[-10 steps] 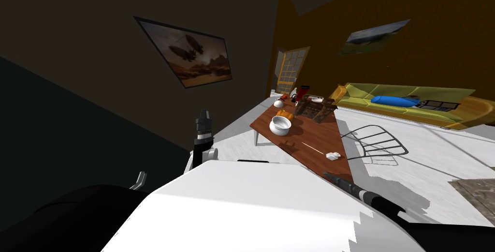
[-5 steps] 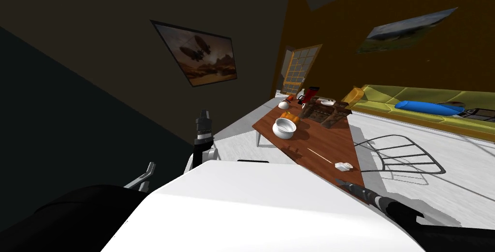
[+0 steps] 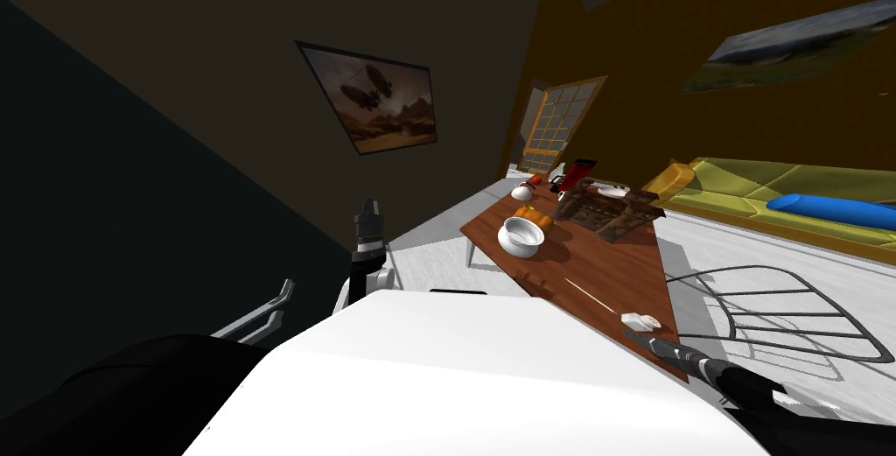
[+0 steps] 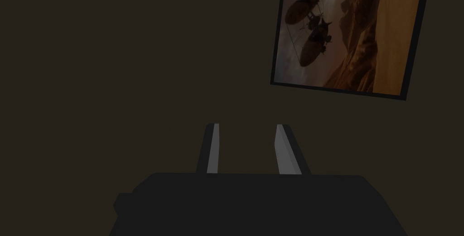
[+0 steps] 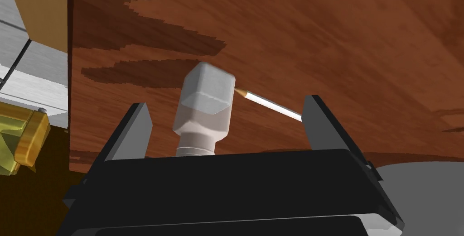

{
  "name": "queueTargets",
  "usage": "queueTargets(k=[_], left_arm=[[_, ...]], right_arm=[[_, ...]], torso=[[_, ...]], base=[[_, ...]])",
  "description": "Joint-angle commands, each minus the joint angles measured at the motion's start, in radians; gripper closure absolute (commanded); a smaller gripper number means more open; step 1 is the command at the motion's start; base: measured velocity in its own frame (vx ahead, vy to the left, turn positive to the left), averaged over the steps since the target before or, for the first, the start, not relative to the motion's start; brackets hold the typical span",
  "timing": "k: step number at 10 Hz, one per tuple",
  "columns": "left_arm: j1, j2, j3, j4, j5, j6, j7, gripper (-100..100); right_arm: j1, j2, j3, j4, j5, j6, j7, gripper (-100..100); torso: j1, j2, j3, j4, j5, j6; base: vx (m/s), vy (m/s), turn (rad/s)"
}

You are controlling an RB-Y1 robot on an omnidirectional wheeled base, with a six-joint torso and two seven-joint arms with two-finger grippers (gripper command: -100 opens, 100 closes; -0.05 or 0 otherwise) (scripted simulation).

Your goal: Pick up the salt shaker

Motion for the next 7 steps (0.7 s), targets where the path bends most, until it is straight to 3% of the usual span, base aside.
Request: queueTargets(k=[1,2,5,6,7], left_arm=[[0.0,0.0,0.0,0.0,0.0,0.0,0.0,0],[0.0,0.0,0.0,0.0,0.0,0.0,0.0,0],[0.0,0.0,0.0,0.0,0.0,0.0,0.0,0],[0.0,0.0,0.0,0.0,0.0,0.0,0.0,0],[0.0,0.0,0.0,0.0,0.0,0.0,0.0,0]], right_arm=[[-0.021,-0.011,0.03,0.018,0.003,0.017,0.008,-100],[-0.041,-0.016,0.054,0.038,0.004,0.023,0.02,-100],[-0.039,-0.019,0.057,0.031,0.003,0.03,0.019,-100],[-0.041,-0.019,0.058,0.033,0.004,0.029,0.02,0],[-0.048,0.01,0.053,0.043,0.005,0.048,0.032,-100]], torso=[[0.0,0.0,0.0,0.0,0.0,0.0],[0.0,0.0,0.0,0.0,0.0,0.0],[0.002,0.001,0.0,0.0,0.0,0.001],[0.003,0.001,0.001,0.0,0.0,0.001],[0.003,0.002,0.001,0.0,0.0,0.001]], base=[[0.02,-0.051,0.119],[0.024,-0.048,0.177],[0.01,-0.024,0.03],[0.0,0.0,0.0],[0.006,-0.04,0.061]])
